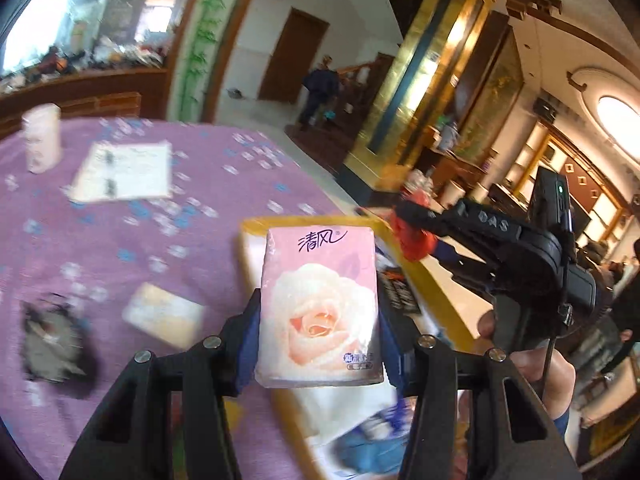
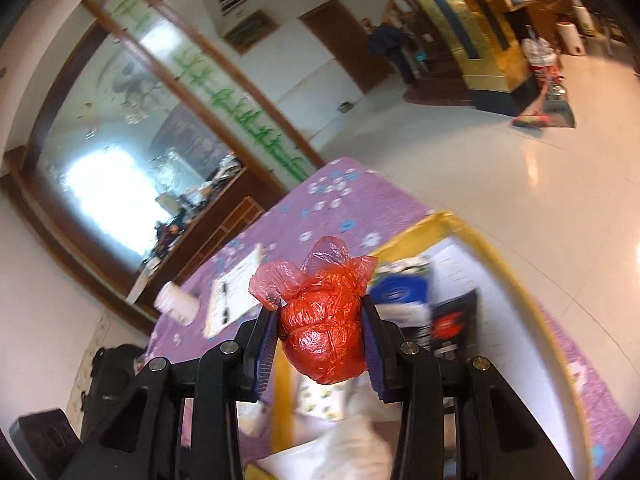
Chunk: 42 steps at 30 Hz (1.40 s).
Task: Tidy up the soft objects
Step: 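Carry the pink tissue pack with the left tool over the tray while the right carries the red bag, then open the left tool to drop the pink pack while the right drops the red bag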
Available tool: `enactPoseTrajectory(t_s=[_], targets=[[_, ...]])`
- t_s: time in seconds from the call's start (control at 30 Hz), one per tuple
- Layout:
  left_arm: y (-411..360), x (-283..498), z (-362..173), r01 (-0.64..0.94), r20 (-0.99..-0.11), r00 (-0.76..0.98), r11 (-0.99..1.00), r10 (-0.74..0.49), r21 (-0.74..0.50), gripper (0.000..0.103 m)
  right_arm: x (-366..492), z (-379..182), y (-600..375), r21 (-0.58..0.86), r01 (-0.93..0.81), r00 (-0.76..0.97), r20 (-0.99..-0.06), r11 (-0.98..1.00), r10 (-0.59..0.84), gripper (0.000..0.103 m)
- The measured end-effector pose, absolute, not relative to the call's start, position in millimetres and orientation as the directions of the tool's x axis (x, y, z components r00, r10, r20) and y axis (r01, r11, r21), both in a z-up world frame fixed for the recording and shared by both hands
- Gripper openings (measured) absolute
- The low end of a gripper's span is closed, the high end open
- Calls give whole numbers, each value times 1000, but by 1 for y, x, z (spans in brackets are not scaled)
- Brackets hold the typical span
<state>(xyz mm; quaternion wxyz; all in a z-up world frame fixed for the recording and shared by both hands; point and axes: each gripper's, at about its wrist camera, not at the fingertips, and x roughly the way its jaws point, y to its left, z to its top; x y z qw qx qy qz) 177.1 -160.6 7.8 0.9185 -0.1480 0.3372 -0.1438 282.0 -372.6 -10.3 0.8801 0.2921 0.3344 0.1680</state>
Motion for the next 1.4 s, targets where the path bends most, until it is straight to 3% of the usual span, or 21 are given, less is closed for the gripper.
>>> enactPoseTrajectory(t_s=[0.27,0.5,0.87,1.0,1.1,1.4], targets=[[-214,188,-37,241,-662,609,897,-438,-372,50,301,-35,-375,560,5,660,-624,829,417,42],[-219,182,-50,264,-674,596,899,-437,-349,50,312,-60,-370,549,46,599,-684,835,417,42],[-213,185,-50,272,-663,595,890,-454,-366,51,306,-55,-368,534,46,617,-680,844,397,45],[-212,187,-49,276,-656,597,886,-461,-372,51,304,-49,-367,530,37,628,-672,847,393,53],[-212,186,-48,277,-650,602,885,-464,-375,54,302,-46,-367,536,31,634,-663,844,398,58],[-207,182,-35,270,-618,642,889,-453,-371,62,293,-30,-368,514,28,697,-625,857,351,58]])
